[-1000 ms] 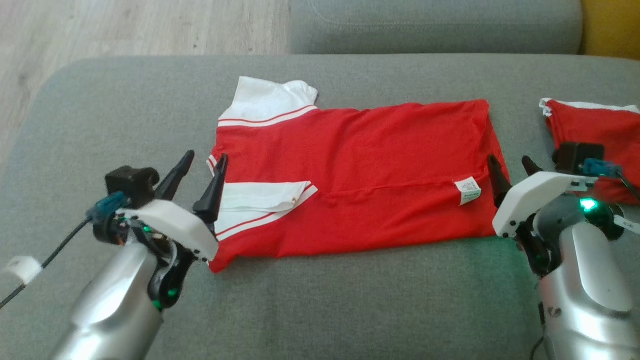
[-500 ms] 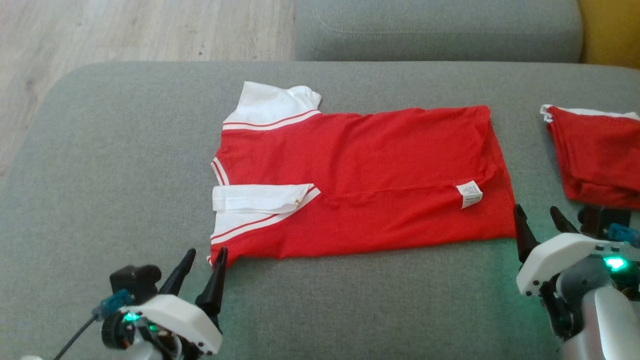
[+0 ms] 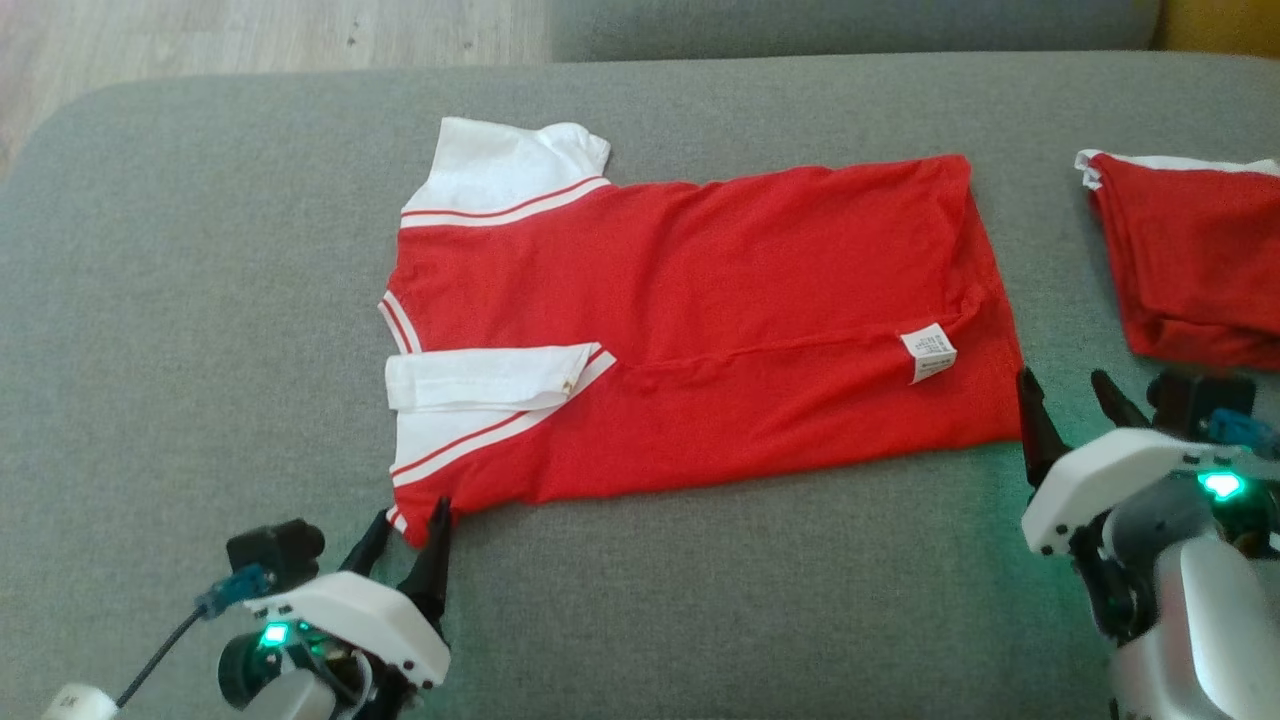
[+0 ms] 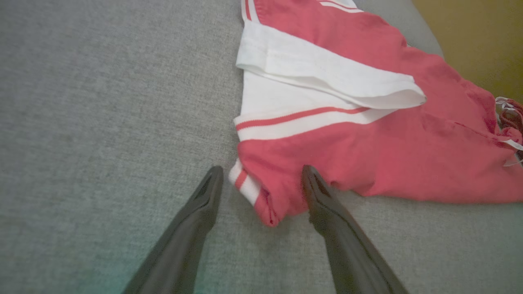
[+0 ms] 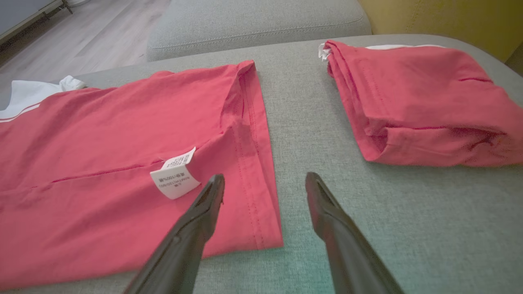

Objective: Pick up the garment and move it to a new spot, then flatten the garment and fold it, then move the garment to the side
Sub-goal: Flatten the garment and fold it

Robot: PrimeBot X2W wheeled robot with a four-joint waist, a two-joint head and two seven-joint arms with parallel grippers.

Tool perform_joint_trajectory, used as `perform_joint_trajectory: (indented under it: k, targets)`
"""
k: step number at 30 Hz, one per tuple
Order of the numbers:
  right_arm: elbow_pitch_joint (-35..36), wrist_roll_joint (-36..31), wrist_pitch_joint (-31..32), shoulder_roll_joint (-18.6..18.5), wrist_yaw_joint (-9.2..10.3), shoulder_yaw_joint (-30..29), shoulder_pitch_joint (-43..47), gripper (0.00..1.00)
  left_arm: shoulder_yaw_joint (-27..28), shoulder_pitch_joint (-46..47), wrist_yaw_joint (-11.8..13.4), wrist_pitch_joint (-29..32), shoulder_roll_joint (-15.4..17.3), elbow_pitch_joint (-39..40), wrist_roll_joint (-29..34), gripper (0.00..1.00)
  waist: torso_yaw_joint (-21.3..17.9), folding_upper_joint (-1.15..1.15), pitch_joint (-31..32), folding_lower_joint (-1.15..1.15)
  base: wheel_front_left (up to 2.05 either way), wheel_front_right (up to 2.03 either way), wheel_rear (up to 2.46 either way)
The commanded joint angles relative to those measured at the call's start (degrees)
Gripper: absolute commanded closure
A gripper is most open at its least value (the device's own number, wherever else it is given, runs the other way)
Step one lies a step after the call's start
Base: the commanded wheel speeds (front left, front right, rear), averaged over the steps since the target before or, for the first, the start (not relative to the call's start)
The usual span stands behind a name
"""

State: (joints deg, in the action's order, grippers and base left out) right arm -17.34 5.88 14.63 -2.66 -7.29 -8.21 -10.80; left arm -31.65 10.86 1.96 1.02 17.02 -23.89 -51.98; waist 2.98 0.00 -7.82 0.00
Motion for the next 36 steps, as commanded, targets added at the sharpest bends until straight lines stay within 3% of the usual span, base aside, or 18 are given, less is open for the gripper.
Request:
perform_joint_trajectory:
  k: [1, 11, 12, 13, 15, 16, 17, 20, 21, 22, 28, 36]
  targets:
    - [1.3, -0.6, 0.1, -0.3, -0.2, 1.2, -3.3, 0.0, 1.9, 2.8, -0.1, 0.1, 0.6, 0.5, -0.4, 0.0, 0.0, 0.0, -0.6, 0.0, 0.0, 0.0, 0.0]
    - [-5.3, -2.2, 1.2, -0.2, -0.2, 0.4, -4.8, 0.0, 0.4, 4.5, -1.6, 0.8, -1.4, -3.1, -0.7, 0.0, 1.1, 0.0, -2.2, 0.0, 0.0, 0.0, 0.0]
    - [-5.8, -2.2, 1.3, -0.2, -0.2, 0.4, -4.7, 0.0, 0.3, 4.6, -1.8, 0.7, -1.6, -3.3, -0.7, 0.12, 1.2, 0.0, -2.3, 0.0, 0.0, 0.0, 0.0]
    - [-6.4, -2.0, 1.4, -0.2, -0.2, 0.5, -4.6, 0.0, 0.2, 4.7, -2.0, 0.6, -1.7, -3.5, -0.7, 0.4, 1.3, 0.0, -2.4, 0.0, 0.0, 0.0, 0.0]
    - [-7.4, -1.7, 1.7, -0.2, -0.2, 0.7, -4.6, 0.0, -0.2, 5.0, -2.4, 0.4, -1.9, -3.7, -0.5, 0.75, 1.3, 0.0, -2.4, 0.0, 0.0, 0.0, 0.0]
    - [-7.9, -1.5, 1.7, -0.2, -0.2, 0.9, -4.7, 0.0, -0.3, 5.2, -2.6, 0.2, -2.0, -3.8, -0.4, 0.84, 1.4, 0.0, -2.4, 0.0, 0.0, 0.0, 0.0]
    - [-8.2, -1.2, 1.8, -0.2, -0.2, 1.0, -4.7, 0.36, -0.4, 5.3, -2.8, -0.1, -2.0, -3.8, -0.2, 1.0, 1.4, 0.0, -2.3, 0.0, 0.0, 0.0, 0.0]
    - [-9.2, -0.4, 1.8, -0.2, -0.2, 1.2, -4.9, 0.77, -0.8, 5.6, -3.0, -0.8, -1.9, -3.5, 0.5, 1.0, 1.3, 0.0, -2.0, 0.0, 0.0, 0.0, 0.0]
    - [-9.6, -0.2, 1.2, -0.2, -0.2, 1.1, -5.1, 0.96, -0.8, 5.9, -3.0, -1.3, -1.6, -2.9, 0.9, 1.0, 1.4, 0.0, -1.6, 0.0, 0.0, 0.0, 0.0]
    - [-9.7, 0.0, 0.8, -0.2, -0.2, 1.1, -5.3, 1.0, -0.8, 6.0, -3.0, -1.5, -1.4, -2.5, 1.1, 1.0, 1.4, 0.0, -1.4, 0.0, 0.0, 0.0, 0.0]
    - [-9.4, 2.5, -0.9, -0.2, -0.2, 0.6, -5.8, 1.0, -0.4, 6.2, -2.3, -2.4, 0.4, 0.7, 2.2, 1.0, 1.4, 0.0, 0.3, 0.0, 0.0, 0.0, 0.0]
    - [-3.2, 7.7, 0.7, -0.2, -0.2, -1.7, -2.4, 1.0, 1.4, 3.9, 0.3, -1.3, 7.6, 11.8, 3.8, 1.0, 1.2, 0.0, 3.2, 0.0, 0.0, 0.0, 0.0]
